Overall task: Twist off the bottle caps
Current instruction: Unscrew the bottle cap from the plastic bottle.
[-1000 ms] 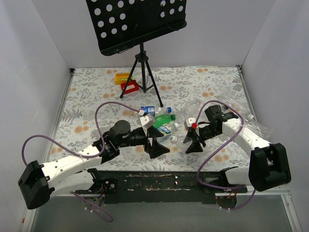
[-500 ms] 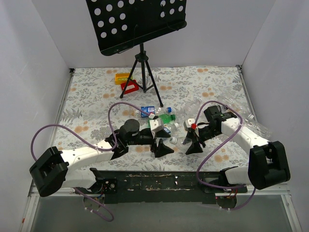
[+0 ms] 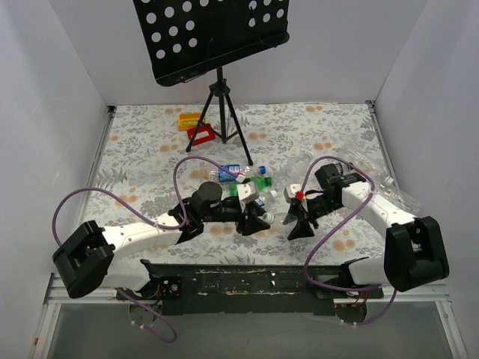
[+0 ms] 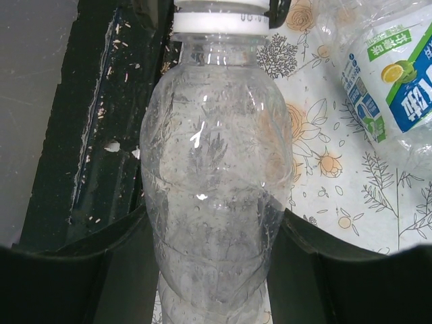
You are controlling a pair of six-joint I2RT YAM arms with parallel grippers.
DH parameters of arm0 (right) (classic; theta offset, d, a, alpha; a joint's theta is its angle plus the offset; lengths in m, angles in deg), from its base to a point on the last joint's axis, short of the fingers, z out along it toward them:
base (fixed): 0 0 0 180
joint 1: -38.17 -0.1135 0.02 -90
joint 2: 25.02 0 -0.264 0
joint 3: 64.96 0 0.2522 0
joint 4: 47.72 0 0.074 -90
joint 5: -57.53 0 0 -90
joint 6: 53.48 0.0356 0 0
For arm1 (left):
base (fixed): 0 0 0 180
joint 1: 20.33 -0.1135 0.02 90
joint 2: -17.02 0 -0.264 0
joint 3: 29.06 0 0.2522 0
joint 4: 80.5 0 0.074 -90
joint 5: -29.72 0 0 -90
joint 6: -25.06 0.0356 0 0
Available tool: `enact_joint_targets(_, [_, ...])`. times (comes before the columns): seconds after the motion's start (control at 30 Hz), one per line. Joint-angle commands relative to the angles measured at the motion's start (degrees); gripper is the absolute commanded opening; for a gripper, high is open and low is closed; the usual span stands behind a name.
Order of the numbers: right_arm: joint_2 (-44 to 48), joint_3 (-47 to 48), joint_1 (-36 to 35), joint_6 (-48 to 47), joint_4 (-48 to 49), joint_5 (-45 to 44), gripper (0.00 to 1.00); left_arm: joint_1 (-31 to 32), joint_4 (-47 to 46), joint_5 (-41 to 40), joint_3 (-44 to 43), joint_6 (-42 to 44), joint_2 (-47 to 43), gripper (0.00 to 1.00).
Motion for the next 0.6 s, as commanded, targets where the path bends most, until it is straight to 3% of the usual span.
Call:
enact_joint_targets(0.0, [-0.1,2.0,-0.3,-1.1,-1.1,1.4,0.08,-0.2,1.1,1.6,-2.7,0.4,0.1,0.4])
enact_joint_targets(0.13, [0.0,1.9,-0.4,-0.8,-0.9,1.0,0.08,-0.2,-0.9,0.8,-2.5,-2.4,-0.4,0.06])
enact_joint_targets(0.17, [0.2,1.8,-0.3,-0.7,-0.7,0.9,0.08,-0.2,-0.9,0.3,-2.5,-3.5,-0.6,0.02])
enact_joint_targets(0.37, [1.3,1.1,-0.3,3.0,2.6,-0.8,0.07,-0.3,-0.3,-6.9,-1.9,-17.4,-3.1,0.0])
enact_joint_targets(0.43, [1.7,0.7,-0.5,4.9,4.2,-1.7,0.07,-0.2,2.3,-12.7,-2.1,-26.5,-4.3,0.0])
enact_joint_targets(0.57, [2.1,0.0,-0.3,8.7,7.7,-3.5,0.07,-0.2,14.0,-28.4,-3.2,-55.9,-7.1,0.0])
